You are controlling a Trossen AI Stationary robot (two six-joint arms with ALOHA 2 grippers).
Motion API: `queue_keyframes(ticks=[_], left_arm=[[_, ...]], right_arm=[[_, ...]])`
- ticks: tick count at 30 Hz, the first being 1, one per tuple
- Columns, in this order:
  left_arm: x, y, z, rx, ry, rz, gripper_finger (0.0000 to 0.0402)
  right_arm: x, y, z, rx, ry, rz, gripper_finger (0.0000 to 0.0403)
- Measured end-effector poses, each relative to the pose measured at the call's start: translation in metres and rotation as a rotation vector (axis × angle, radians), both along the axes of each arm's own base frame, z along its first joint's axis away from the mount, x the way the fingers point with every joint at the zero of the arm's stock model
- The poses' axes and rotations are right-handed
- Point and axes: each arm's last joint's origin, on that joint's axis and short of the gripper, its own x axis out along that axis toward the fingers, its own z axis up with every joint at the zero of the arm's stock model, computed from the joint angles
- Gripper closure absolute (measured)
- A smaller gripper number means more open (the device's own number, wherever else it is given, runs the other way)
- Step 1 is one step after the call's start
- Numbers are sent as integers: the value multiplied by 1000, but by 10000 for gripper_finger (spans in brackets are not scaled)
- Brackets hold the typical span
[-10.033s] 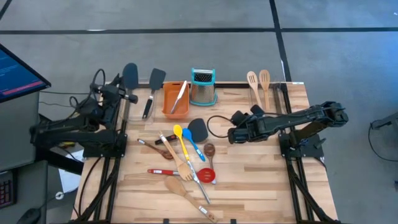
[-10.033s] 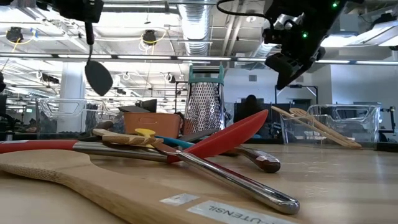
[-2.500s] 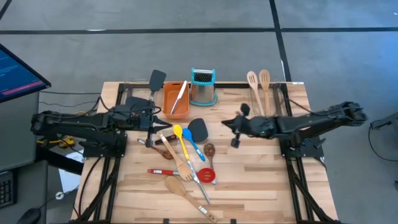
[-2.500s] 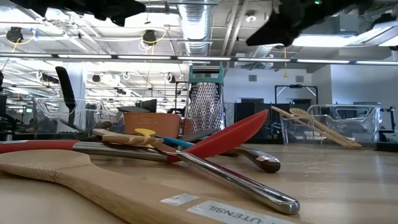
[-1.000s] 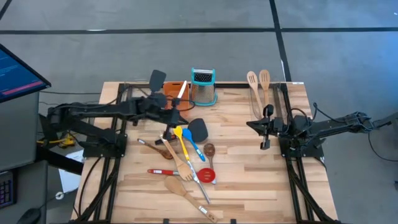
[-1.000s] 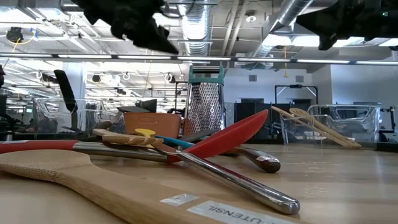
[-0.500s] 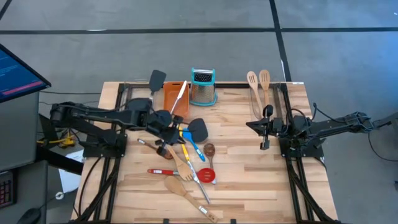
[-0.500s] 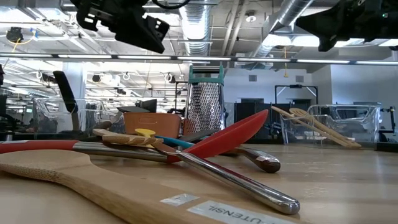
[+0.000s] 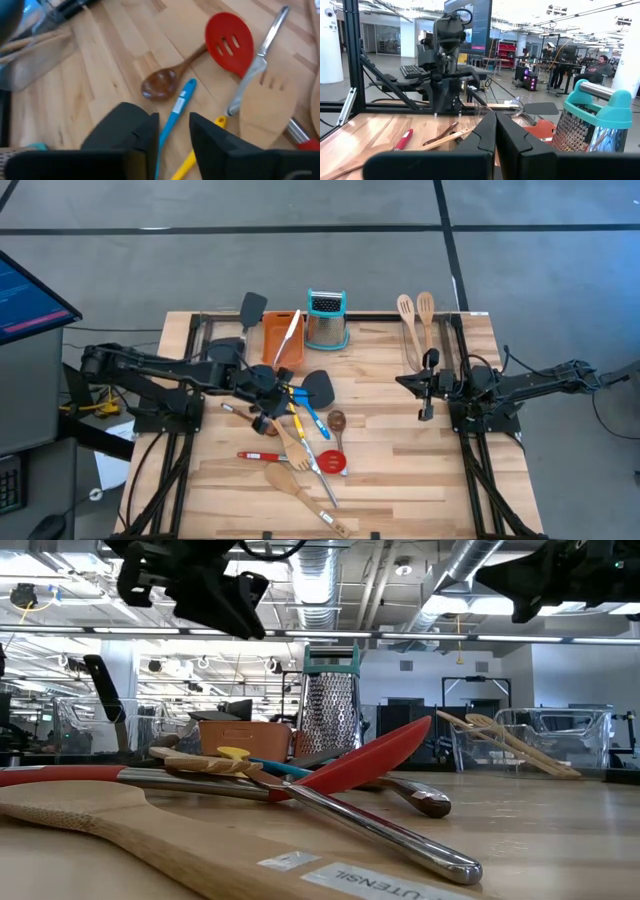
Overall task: Pick & Place Kitchen Items
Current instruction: Put the brown wooden spoon into the right transparent bin
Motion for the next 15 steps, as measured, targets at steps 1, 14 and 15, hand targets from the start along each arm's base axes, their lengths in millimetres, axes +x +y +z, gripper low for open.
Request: queue_keyframes(ticks=[1, 14, 15], left_arm=[[-1, -1, -2, -2, 6, 0, 292], [-13, -2, -17, -105, 178, 105, 211], [-14, -2, -17, -97, 186, 111, 211]], right_arm=[[0, 0, 0, 0, 0, 0, 400], [0, 0, -1, -1, 9, 0, 400], [0, 0, -1, -2, 9, 0, 400]])
